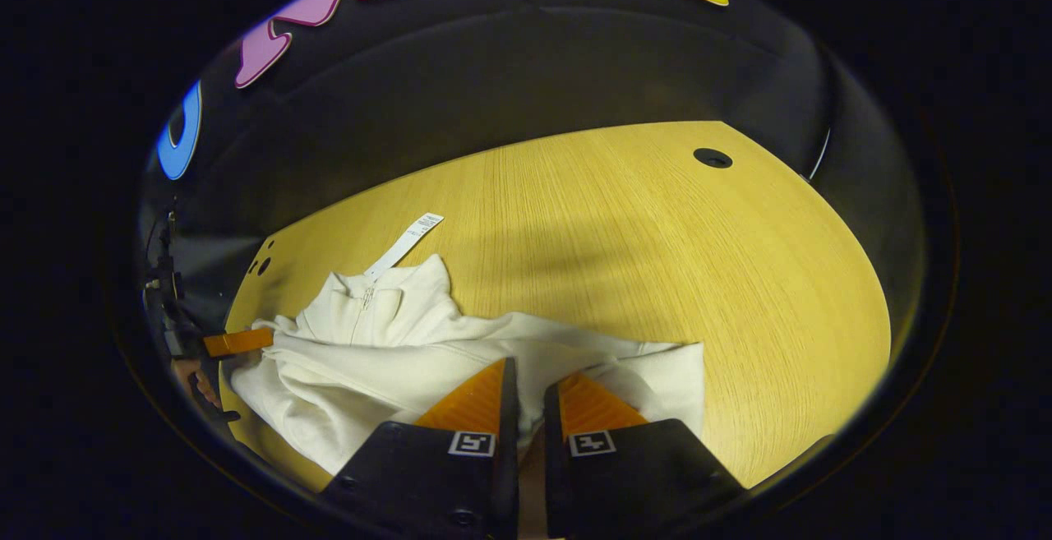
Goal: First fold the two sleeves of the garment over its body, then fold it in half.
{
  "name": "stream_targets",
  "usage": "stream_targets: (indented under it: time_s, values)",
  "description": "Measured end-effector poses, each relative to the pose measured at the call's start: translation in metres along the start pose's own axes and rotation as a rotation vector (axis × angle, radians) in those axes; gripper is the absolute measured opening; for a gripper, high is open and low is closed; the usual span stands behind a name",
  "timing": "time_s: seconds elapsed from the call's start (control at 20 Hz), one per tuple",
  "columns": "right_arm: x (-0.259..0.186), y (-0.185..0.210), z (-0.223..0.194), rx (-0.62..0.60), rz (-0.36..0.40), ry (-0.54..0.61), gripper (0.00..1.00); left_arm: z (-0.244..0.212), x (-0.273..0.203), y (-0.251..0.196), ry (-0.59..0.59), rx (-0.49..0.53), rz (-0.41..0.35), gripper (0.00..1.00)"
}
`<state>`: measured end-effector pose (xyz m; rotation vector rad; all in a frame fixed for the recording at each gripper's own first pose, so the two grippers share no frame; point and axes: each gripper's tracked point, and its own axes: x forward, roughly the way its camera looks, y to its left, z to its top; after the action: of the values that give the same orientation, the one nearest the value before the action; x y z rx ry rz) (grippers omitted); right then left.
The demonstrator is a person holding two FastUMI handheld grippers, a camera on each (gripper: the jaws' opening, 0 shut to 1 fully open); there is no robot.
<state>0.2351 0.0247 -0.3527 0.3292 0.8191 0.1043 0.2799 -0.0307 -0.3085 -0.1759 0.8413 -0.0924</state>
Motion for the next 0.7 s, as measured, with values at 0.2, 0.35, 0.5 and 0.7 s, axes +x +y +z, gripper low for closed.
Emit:
stream_targets:
  time_s: [0.2, 0.35, 0.5, 0.7]
  values:
    - [-0.003, 0.003, 0.0, 0.005, -0.005, -0.002, 0.27, 0.003, -0.005, -0.001, -0.016, -0.018, -0.001, 0.2]
    - [-0.007, 0.005, 0.002, 0.001, -0.004, -0.003, 0.37, 0.004, -0.011, 0.001, -0.04, -0.006, 0.016, 0.36]
    - [-0.014, 0.007, 0.004, 0.003, 0.004, -0.009, 0.57, 0.009, -0.021, -0.001, -0.067, 0.017, 0.024, 0.52]
    - [-0.031, 0.006, 0.016, 0.008, 0.002, -0.044, 0.69, 0.02, -0.039, -0.003, -0.115, 0.038, 0.03, 0.83]
